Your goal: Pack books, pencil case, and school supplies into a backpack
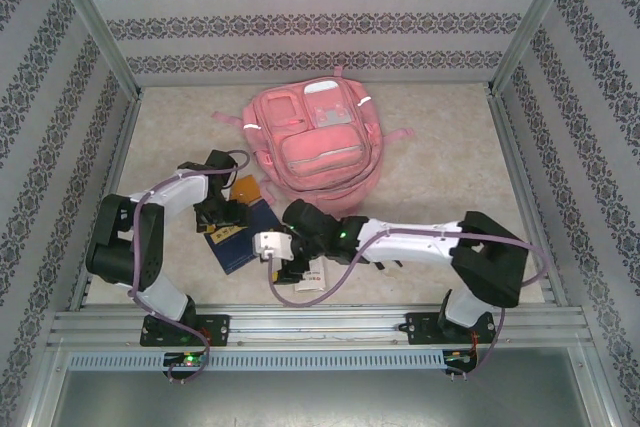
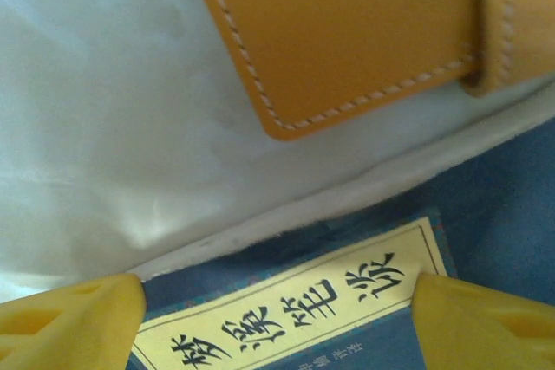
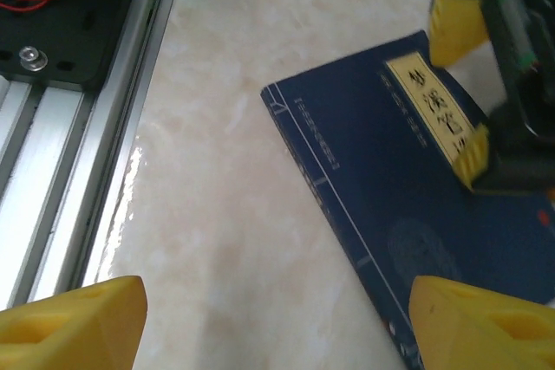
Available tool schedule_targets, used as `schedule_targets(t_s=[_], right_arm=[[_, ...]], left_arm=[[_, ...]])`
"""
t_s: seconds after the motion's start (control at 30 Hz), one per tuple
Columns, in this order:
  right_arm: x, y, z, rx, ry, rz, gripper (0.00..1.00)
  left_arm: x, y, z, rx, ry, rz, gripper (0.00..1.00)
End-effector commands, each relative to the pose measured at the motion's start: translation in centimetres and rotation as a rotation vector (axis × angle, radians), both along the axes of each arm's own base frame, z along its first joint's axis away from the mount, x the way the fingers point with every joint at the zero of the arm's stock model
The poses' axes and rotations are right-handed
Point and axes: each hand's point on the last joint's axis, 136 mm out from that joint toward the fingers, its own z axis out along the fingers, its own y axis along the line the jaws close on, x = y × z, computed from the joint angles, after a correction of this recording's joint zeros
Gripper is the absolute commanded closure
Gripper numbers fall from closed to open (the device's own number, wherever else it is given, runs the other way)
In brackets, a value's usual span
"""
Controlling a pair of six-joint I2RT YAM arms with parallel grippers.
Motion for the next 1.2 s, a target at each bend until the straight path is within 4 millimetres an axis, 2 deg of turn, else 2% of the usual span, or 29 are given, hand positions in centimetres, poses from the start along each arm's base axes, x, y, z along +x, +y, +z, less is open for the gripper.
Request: schedule_targets(t_s=[0.0,0.03,0.13,0.33,0.47,0.53,0.63,0.7,0.73,0.8,0.83,0.87,0.93,1.0,1.1,1.17], right_arm=[[0.3,1.9,-1.1,-0.003,-0.168,0.115,0.21],[1.0,2.2,-1.8,-0.015,-0.221,0.11,0.21],[3.1,2.8,-2.7,-0.017,-0.321,0.074,0.21],[7.8,3.0,-4.3,-0.004,-0.404,-0.041,0.21],[10.8,2.7,-4.0,0.022,-0.454,-0.179,0.21],[11.2,2.3,-2.9,0.062,-0.43,-0.249,0.21],[11.0,1.5,0.2,0.151,-0.259,-0.404,0.19],[11.2,0.3,2.4,0.185,-0.069,-0.607,0.19],[11.8,-0.8,3.7,0.217,0.066,-0.791,0.2],[12.0,-4.9,3.6,0.206,0.421,-1.271,0.23],[10.6,-6.8,2.5,0.163,0.652,-1.491,0.26],[8.7,-7.3,1.0,0.105,0.864,-1.624,0.27],[5.4,-5.3,-1.4,0.064,1.157,-1.681,0.27],[3.4,-3.4,-3.3,0.091,1.298,-1.724,0.3],[2.1,-1.3,-5.2,0.072,1.385,-1.751,0.33],[2.0,0.7,-5.6,0.085,1.427,-1.695,0.36]], left_arm=[[-1.8,-0.4,-2.7,-0.069,0.068,0.134,0.24],[-2.7,-1.1,-3.0,-0.114,0.081,0.153,0.28],[-5.5,-1.6,-2.6,-0.157,0.109,0.202,0.29],[-10.5,-1.2,-0.4,-0.196,0.032,0.383,0.31],[-11.8,-2.5,1.5,-0.221,-0.037,0.389,0.34],[-12.2,-2.6,2.4,-0.213,-0.043,0.367,0.34],[-11.2,-2.2,4.5,-0.174,-0.087,0.28,0.33],[-10.1,-1.0,5.8,-0.085,-0.124,0.255,0.31],[-9.3,-1.0,6.2,-0.077,-0.143,0.242,0.3],[-8.0,-1.2,6.1,-0.079,-0.166,0.27,0.27],[-7.2,-1.6,6.0,-0.096,-0.179,0.273,0.26],[-6.4,-1.9,5.7,-0.105,-0.191,0.27,0.26],[-5.4,-1.5,4.5,-0.075,-0.183,0.279,0.25],[-5.0,-0.8,2.6,-0.049,-0.143,0.293,0.26],[-5.3,-1.3,0.5,-0.094,-0.062,0.312,0.31],[-5.6,-1.8,-0.2,-0.126,-0.035,0.328,0.35]])
